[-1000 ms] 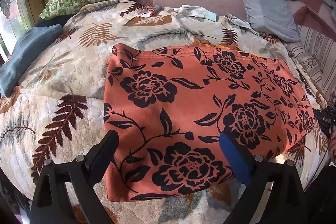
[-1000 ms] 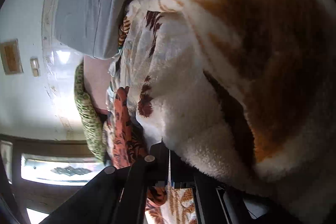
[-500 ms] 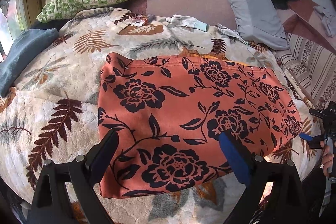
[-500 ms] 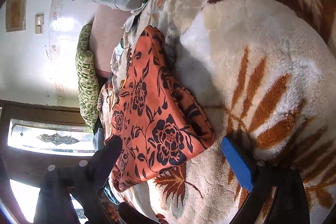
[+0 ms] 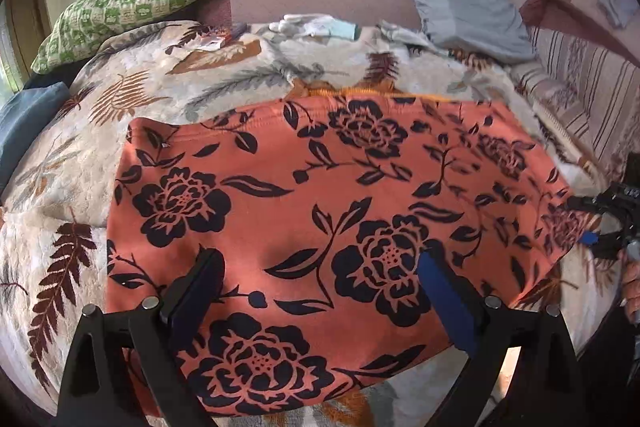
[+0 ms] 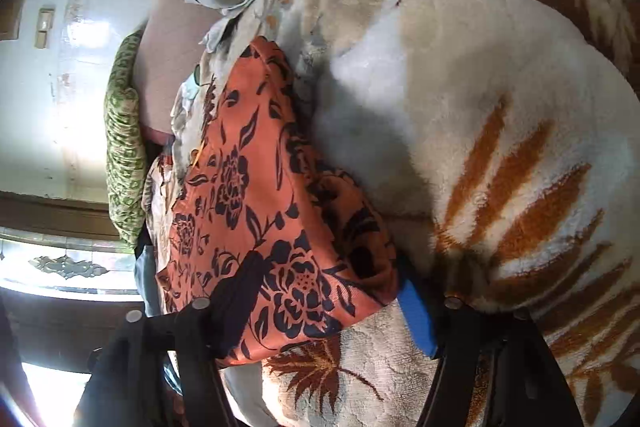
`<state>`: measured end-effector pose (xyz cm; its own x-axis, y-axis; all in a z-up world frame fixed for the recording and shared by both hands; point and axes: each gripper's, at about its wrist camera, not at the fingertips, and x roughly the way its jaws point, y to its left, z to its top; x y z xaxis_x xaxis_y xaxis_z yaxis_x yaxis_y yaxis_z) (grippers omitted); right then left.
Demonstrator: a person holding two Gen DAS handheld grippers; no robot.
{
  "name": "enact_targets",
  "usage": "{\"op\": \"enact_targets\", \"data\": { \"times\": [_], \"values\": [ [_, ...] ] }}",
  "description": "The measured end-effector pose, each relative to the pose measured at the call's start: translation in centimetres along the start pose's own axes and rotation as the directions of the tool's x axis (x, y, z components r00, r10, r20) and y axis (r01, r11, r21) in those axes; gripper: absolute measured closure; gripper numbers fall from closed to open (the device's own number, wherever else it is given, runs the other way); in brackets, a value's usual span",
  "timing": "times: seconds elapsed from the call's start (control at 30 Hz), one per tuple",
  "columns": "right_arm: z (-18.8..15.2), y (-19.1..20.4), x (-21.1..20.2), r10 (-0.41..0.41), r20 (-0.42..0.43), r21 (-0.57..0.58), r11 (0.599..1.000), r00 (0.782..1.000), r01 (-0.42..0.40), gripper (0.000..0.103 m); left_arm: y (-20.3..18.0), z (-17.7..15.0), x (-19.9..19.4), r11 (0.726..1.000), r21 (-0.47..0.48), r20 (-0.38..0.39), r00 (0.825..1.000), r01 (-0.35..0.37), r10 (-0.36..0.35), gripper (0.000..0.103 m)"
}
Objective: Fold small clothes
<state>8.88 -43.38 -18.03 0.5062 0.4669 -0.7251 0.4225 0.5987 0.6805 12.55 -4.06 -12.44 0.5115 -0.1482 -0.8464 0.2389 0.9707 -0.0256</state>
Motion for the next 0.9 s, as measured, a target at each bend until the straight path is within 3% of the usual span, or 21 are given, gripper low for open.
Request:
{"op": "enact_targets", "data": {
  "times": [0.03,0.07,0.1,0.2,0.4,0.63,0.9],
  "values": [
    [0.0,0.4,0.0,-0.017,0.002,-0.018,1.0,1.0,0.017,0.036,-0.4,-0.3,2.1,0.999,0.029,-0.089,0.995,-0.045,0.047,0.006],
    [0.0,0.8,0.1,-0.041,0.0,-0.042,0.998,0.999,0.041,0.036,-0.7,-0.5,3.0,0.997,0.041,-0.1,0.993,-0.064,0.068,0.005],
    [0.0,1.1,0.3,-0.063,-0.003,-0.06,0.996,0.998,0.062,0.034,-0.9,-0.6,2.5,0.996,0.044,-0.06,0.995,-0.076,0.078,0.005],
    [0.1,1.8,0.4,-0.09,-0.012,-0.089,0.992,0.996,0.088,0.029,-1.0,-0.3,1.3,1.0,0.008,-0.055,0.998,-0.004,0.004,0.005],
    [-0.3,2.8,-0.2,-0.088,0.046,-0.103,0.99,0.995,0.093,0.03,-0.2,0.3,-0.9,0.998,-0.063,-0.005,1.0,-0.003,0.003,0.005],
    [-0.3,2.5,0.6,-0.121,0.053,-0.083,0.989,0.991,0.125,0.03,0.3,-0.3,1.1,0.996,-0.083,-0.075,0.997,-0.032,0.025,0.005],
    [-0.1,2.1,0.9,-0.134,0.044,-0.069,0.988,0.99,0.137,0.037,0.0,-0.6,1.7,0.998,-0.054,-0.081,0.996,-0.045,0.041,0.005]
  ]
}}
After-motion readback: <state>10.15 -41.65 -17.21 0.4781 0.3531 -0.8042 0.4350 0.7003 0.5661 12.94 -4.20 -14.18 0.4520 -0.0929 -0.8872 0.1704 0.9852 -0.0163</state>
